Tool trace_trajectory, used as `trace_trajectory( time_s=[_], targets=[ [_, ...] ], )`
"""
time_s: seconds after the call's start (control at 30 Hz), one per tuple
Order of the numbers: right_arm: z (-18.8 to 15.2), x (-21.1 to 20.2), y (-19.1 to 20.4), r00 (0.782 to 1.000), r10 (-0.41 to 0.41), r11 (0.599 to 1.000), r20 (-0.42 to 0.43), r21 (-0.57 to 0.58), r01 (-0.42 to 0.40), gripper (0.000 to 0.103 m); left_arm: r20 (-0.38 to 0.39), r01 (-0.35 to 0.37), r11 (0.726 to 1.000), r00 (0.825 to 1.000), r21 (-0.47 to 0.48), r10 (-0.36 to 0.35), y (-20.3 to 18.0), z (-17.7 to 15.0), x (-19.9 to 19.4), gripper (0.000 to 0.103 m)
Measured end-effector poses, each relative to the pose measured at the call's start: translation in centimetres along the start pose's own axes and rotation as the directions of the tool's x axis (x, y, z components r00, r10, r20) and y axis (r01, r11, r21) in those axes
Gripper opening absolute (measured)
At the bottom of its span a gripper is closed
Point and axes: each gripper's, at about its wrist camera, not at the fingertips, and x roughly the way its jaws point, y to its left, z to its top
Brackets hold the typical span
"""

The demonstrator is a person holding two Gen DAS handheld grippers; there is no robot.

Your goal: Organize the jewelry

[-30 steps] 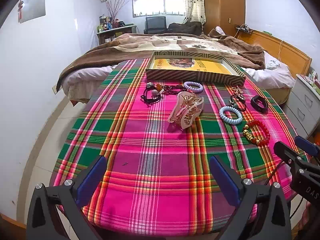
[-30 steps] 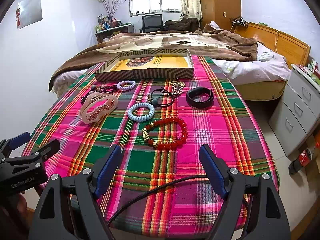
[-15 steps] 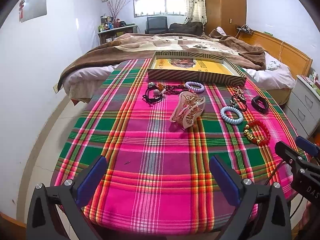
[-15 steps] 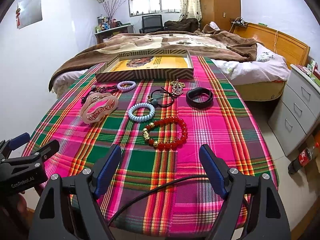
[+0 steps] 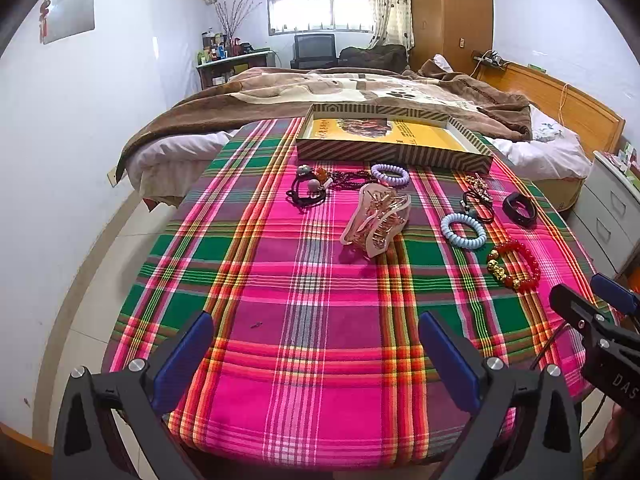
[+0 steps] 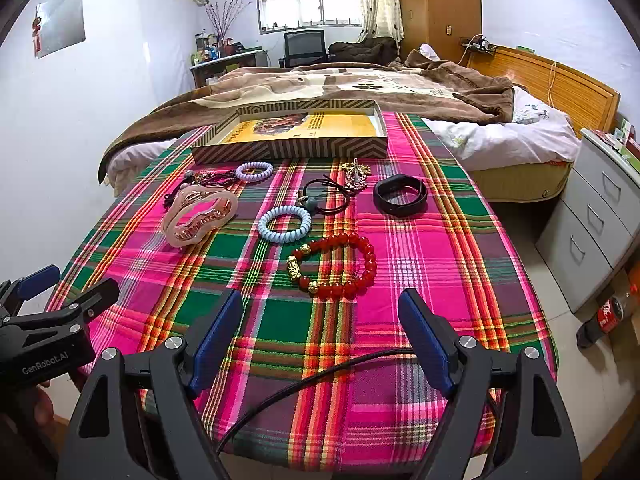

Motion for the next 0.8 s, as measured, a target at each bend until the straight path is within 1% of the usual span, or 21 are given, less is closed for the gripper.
trace_trajectory(
  time_s=[0.8],
  targets=[
    [0.12,-0.32,-0.17,1.0,-0.004,1.0,0.01,0.008,0.004,0.08,0.003,0.002,1.0,1.0,0.007,-0.002,-0.58,0.17,0.38,0.103]
  ],
)
